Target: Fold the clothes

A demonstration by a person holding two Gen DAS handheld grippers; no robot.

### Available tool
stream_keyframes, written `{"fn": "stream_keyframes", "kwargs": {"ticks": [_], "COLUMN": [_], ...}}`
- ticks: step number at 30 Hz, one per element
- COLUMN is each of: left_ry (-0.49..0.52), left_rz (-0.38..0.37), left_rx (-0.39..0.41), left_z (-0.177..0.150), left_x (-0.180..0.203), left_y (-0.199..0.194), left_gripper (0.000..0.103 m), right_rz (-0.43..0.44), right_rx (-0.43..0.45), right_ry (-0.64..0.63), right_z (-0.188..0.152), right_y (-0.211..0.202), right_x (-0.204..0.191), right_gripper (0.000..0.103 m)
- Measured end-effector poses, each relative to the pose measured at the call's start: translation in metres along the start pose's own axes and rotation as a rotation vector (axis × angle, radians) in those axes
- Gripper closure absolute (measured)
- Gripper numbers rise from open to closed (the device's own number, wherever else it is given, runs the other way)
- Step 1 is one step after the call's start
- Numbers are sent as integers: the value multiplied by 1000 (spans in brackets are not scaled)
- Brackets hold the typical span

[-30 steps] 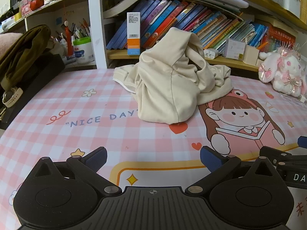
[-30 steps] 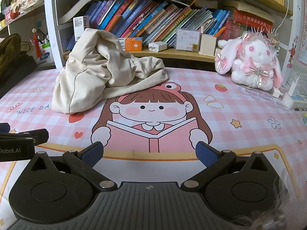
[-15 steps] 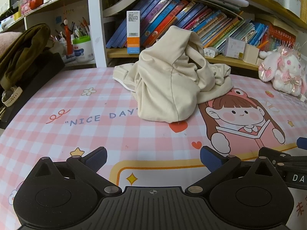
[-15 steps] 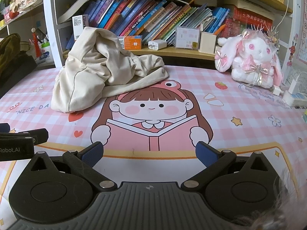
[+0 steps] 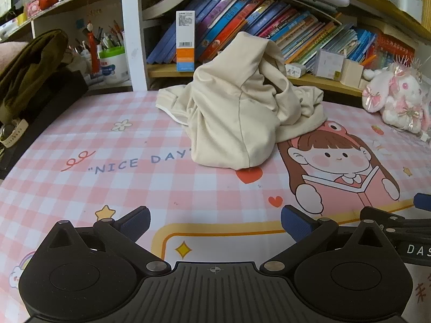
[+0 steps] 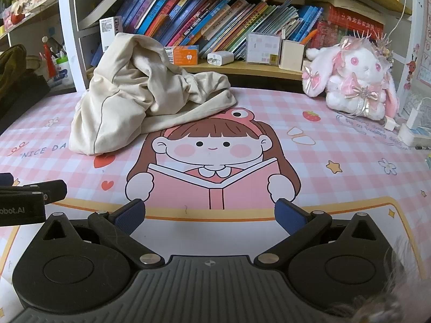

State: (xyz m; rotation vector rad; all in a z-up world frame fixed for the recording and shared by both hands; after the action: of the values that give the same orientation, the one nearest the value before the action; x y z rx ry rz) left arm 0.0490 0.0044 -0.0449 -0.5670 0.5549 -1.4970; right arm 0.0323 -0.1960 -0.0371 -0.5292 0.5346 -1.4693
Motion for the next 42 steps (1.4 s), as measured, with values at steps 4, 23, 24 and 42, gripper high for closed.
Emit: {"fn": "stream_keyframes", "kwargs": {"ticks": [4,23,24,42], "left_ry": [-4,6,6,8], "left_rz": [-3,-41,-46,-76], "left_rx": [-3,0,1,14], "left_z": [-1,-1,-1,3], "left_x": [0,1,1,-12], "left_y": [0,0,-1,6], "left_gripper": [0,0,0,0], "right_rz": [10,11,19,59], "right_rx": [-7,-34,-34,-18], "right_ry": [-2,45,48,45], "right_z": [0,-5,-6,-6], "right_y": [1,2,2,1], "right_x": [-1,-4,-5,-19], "right_gripper": [0,0,0,0]}}
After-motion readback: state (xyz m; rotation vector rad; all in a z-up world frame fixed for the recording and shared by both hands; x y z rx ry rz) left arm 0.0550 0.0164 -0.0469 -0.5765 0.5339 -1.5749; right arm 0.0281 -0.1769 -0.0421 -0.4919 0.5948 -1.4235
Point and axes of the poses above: each gripper's, at about its wrist camera, not at the fingertips, and y roughly the way its jaws point, x to its right, z to its top, the point moved 6 cm from there along y, roughly the way its jaws point, and after that the axes turned 2 degrees about x, right-handed, at the moved point
